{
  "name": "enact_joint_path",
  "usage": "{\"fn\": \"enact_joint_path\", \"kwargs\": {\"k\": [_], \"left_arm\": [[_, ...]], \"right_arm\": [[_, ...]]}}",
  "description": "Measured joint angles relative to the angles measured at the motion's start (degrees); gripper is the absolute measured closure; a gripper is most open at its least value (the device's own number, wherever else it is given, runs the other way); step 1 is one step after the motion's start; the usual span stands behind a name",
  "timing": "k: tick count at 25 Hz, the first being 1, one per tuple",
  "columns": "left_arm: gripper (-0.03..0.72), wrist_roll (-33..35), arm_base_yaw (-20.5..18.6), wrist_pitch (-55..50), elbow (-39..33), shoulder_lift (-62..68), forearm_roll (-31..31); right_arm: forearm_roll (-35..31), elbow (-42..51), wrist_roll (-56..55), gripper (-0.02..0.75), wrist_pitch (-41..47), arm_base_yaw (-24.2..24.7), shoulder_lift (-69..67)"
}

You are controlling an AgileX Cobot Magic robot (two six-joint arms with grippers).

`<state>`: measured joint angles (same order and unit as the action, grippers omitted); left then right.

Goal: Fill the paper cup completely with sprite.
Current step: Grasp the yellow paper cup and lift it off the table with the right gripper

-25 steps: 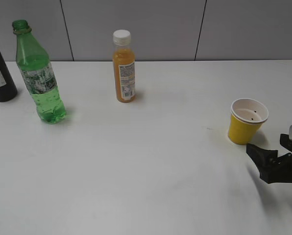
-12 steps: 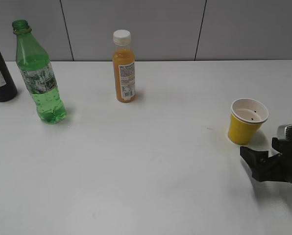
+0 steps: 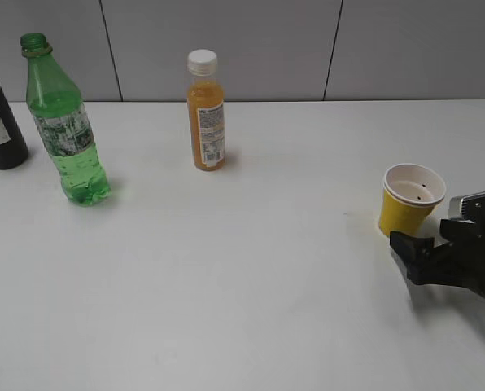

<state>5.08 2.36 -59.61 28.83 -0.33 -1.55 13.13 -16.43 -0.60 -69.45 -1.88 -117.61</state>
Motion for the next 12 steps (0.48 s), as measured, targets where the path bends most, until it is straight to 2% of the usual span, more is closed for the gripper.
{"fn": "enact_joint_path", "kwargs": {"k": [12], "left_arm": [[0.461, 0.0, 0.0, 0.0, 0.0, 0.0, 0.0]], "right_arm": [[2.2, -5.7, -1.9, 0.062, -0.7, -0.5, -5.2]]}}
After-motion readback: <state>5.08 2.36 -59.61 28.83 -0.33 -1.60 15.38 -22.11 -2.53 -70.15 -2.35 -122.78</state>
